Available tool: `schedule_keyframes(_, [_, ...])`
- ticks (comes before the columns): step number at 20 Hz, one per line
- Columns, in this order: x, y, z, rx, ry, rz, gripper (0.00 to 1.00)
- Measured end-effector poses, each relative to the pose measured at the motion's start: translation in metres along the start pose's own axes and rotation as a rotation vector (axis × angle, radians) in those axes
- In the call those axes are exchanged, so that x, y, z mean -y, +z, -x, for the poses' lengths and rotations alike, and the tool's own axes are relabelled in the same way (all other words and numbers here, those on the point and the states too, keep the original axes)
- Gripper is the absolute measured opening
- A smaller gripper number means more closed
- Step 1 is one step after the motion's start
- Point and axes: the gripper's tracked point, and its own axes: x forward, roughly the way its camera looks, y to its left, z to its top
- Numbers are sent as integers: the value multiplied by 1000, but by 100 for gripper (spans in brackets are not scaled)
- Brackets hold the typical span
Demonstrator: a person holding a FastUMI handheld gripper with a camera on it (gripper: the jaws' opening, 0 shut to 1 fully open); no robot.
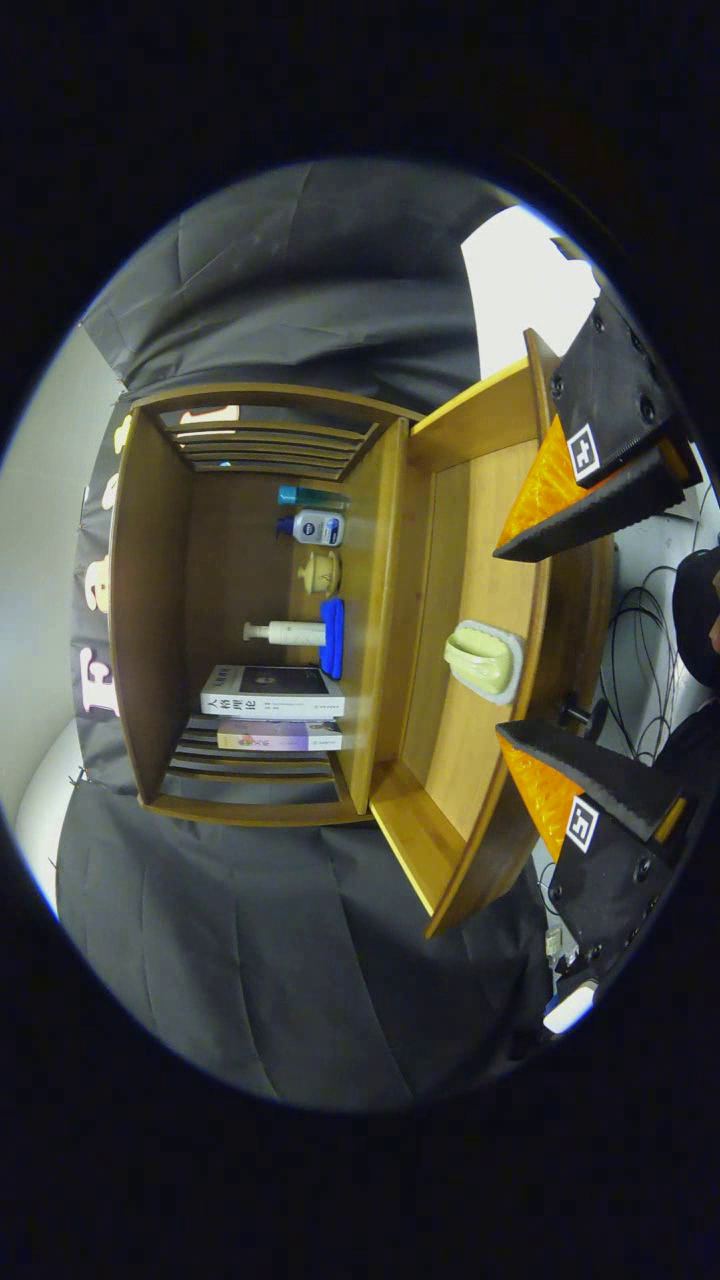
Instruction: Pull open the drawer, take out the items inside it, and place them on the countertop above the cabinet.
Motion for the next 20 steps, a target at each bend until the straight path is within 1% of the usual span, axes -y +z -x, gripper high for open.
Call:
schedule_keyframes(4, [2, 13, -20, -39, 21, -42, 98])
schedule_keyframes(7, [-1, 17, -36, -86, 57, -92, 98])
schedule_keyframes(12, [-3, 39, -64, -115, 64, -81, 97])
schedule_keyframes(14, [-1, 56, -76, -98, 39, 2, 97])
schedule_keyframes(16, [-4, 71, -90, -76, 17, 122, 97])
schedule_keyframes(17, [-10, 72, -94, -90, 29, 142, 96])
schedule_keyframes(20, [-33, 69, -119, -152, 99, 113, 97])
